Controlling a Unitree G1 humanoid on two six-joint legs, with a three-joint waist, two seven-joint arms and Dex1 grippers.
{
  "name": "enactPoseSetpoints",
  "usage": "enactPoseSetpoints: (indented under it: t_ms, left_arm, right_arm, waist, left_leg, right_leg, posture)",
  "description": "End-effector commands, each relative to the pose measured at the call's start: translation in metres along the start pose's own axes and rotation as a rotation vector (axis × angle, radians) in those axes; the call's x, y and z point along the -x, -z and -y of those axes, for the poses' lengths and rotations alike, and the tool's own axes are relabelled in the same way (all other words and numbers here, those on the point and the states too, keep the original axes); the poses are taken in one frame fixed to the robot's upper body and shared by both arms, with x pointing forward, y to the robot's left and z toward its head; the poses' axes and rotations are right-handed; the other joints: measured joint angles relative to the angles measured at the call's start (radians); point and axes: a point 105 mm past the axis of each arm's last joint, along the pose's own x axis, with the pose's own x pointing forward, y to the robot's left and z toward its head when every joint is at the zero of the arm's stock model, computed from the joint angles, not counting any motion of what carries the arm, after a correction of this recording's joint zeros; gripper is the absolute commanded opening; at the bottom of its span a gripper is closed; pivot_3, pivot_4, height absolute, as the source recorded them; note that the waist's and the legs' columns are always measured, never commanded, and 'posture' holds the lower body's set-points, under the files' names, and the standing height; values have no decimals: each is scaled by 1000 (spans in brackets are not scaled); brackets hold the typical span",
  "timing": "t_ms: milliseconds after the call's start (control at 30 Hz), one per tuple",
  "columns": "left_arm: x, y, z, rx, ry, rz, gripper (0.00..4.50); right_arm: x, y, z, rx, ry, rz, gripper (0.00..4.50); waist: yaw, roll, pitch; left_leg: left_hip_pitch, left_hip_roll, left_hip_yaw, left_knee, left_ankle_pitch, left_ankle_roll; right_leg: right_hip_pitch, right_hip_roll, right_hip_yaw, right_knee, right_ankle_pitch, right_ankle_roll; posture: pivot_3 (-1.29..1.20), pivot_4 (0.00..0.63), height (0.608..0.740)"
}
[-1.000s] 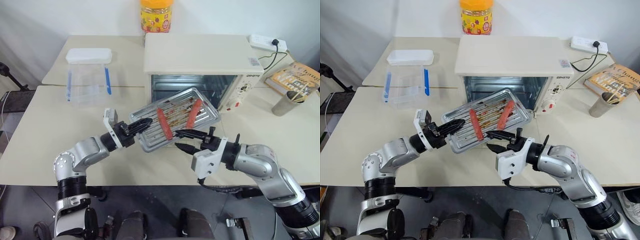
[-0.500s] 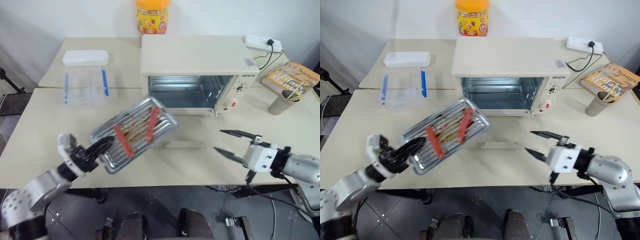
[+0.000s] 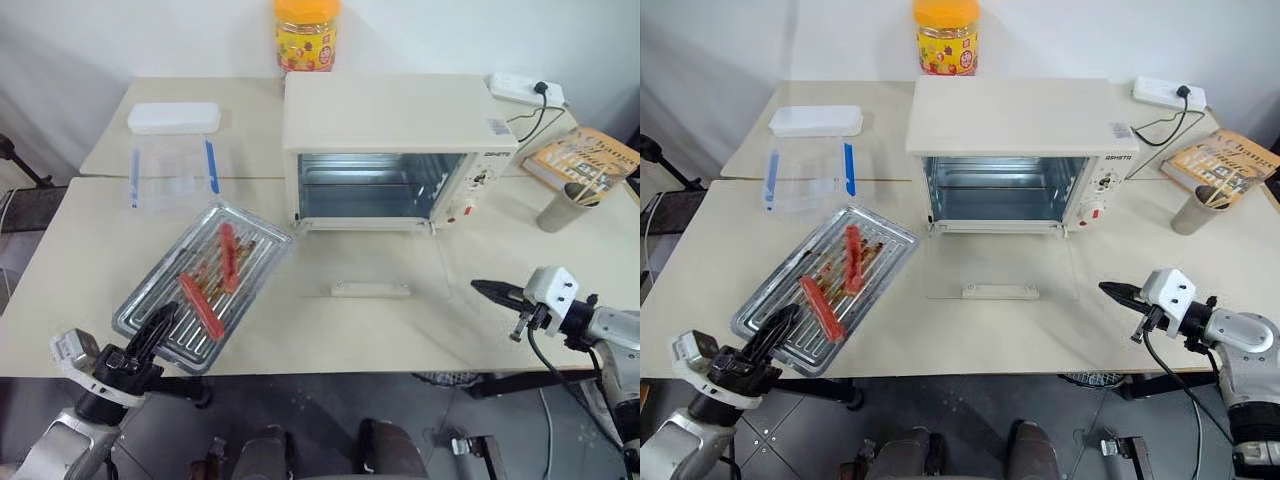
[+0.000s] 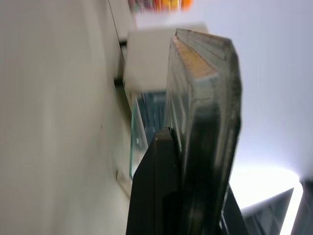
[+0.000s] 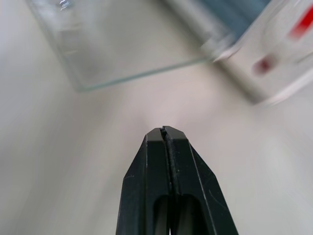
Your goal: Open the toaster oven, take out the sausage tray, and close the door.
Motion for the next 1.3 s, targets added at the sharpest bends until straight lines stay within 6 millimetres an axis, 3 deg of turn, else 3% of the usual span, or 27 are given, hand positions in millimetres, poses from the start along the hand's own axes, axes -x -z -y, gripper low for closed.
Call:
enactPoseSetpoints:
  t_ms: [33, 367, 700, 967, 1067, 1200, 1300]
  left_arm:
    - [1, -3, 14, -22, 39, 67, 0]
    - [-11, -1, 17, 0, 50, 112, 0]
    - [-11, -5, 19, -14, 69, 102, 0]
    - [-12, -3, 21, -19, 94, 70, 0]
    - [-9, 1, 19, -32, 75, 6, 0]
    - [-14, 7, 15, -19, 75, -114, 0]
    - [-28, 18, 13, -1, 86, -251, 0]
  right_arm:
    - [-8, -3, -1, -104, -56, 46, 28]
    - [-24, -29, -1, -200, -103, 205, 28]
    - [-13, -102, 14, -303, -64, 453, 28]
    - [-12, -134, 25, -342, -14, 565, 28]
    - [-9, -137, 18, -332, -25, 546, 28]
    - [-7, -127, -11, -277, -120, 421, 28]
    - [6, -118, -33, -164, -163, 344, 602]
  waist:
    - [1, 0, 0]
    - [2, 1, 0]
    - [3, 1, 0]
    - [4, 1, 0]
    - [5, 1, 0]
    - [16, 1, -1]
    - [27, 1, -1]
  left_leg:
    - [0, 0, 0, 1, 0, 0]
    - [-1, 0, 0, 2, -2, 0]
    - [-2, 0, 0, 2, -3, 0]
    - [-3, 0, 0, 2, -4, 0]
    - [-4, 0, 0, 2, -4, 0]
    - [-5, -1, 2, 1, -5, 1]
    - [-4, -1, 3, 1, -5, 1]
  right_leg:
    - [0, 0, 0, 0, 0, 0]
    - [0, 0, 0, -1, 0, 0]
    - [-1, 0, 0, -1, 0, 0]
    - [-2, 0, 0, -1, 0, 0]
    - [-3, 0, 0, -1, 0, 0]
    - [-5, 0, 1, -1, 0, 0]
    - [-5, 0, 2, -1, 0, 0]
  posture:
    - [0, 150, 740]
    - [0, 150, 740]
    - [0, 150, 740]
    - [0, 150, 740]
    - [0, 150, 740]
    - [0, 150, 740]
    - [0, 150, 740]
